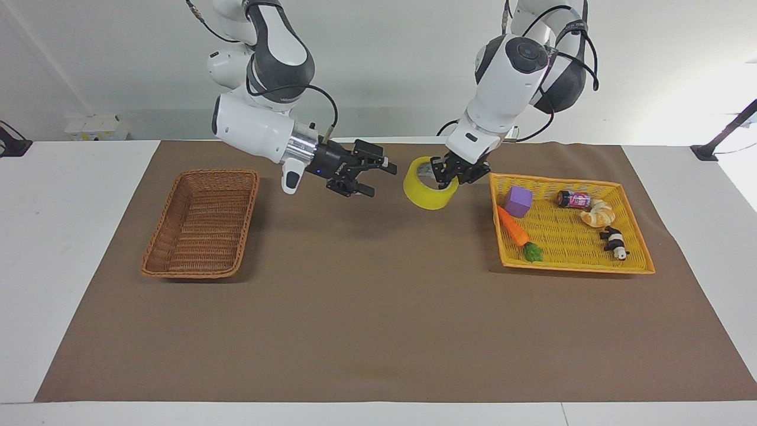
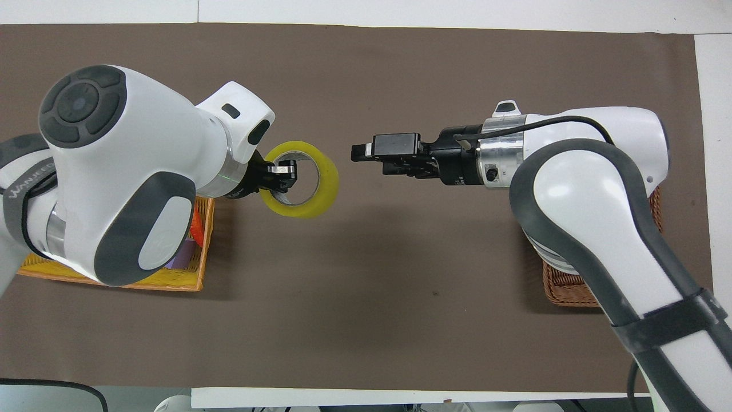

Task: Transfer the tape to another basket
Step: 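Move the right gripper toward the tape held by the left gripper, then grasp the tape rim with the right gripper beside the left gripper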

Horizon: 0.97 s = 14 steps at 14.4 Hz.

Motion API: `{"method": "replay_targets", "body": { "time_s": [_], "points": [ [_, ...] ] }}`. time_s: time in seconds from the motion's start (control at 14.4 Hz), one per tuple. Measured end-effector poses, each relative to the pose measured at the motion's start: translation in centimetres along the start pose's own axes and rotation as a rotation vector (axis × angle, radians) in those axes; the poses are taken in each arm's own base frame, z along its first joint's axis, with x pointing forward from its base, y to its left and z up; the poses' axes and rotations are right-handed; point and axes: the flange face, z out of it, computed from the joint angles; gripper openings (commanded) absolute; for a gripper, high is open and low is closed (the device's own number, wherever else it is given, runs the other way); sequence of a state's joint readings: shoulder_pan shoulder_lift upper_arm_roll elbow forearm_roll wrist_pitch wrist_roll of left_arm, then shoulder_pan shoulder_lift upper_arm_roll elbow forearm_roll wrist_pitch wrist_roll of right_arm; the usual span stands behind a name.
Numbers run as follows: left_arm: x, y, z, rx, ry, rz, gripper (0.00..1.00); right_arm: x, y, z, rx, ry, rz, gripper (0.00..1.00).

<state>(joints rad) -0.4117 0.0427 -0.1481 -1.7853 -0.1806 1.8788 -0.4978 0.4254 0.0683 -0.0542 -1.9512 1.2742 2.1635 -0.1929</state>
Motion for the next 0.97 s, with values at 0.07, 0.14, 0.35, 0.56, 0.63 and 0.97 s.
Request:
{"method": "replay_targets", "body": {
  "time_s": [0.07, 0.14, 0.35, 0.56, 0.63, 0.97],
  "points": [
    [0.0, -0.1, 0.0, 0.005, -0.002, 0.0, 0.0, 0.0, 0.2, 0.7, 0.013, 0.005, 0.016, 0.99],
    [0.0, -0.2, 0.0, 0.007, -0.003, -0.001, 0.0, -0.2, 0.2, 1.6, 0.02, 0.009, 0.028, 0.99],
    [0.1, -0.2, 0.0, 0.008, -0.003, -0.001, 0.0, -1.0, 0.2, 4.1, 0.046, 0.006, 0.061, 0.99],
    [0.1, -0.4, 0.0, 0.008, -0.003, -0.004, 0.0, -1.0, 0.5, 4.7, 0.085, 0.012, 0.1, 0.99],
    [0.2, -0.4, 0.0, 0.008, -0.002, -0.005, 0.0, -1.0, 0.4, 4.7, 0.089, 0.013, 0.103, 0.99],
    [0.3, -0.6, 0.0, 0.008, -0.002, -0.007, 0.0, -1.9, 0.8, 5.8, 0.084, -0.007, 0.105, 0.99]
  ]
}}
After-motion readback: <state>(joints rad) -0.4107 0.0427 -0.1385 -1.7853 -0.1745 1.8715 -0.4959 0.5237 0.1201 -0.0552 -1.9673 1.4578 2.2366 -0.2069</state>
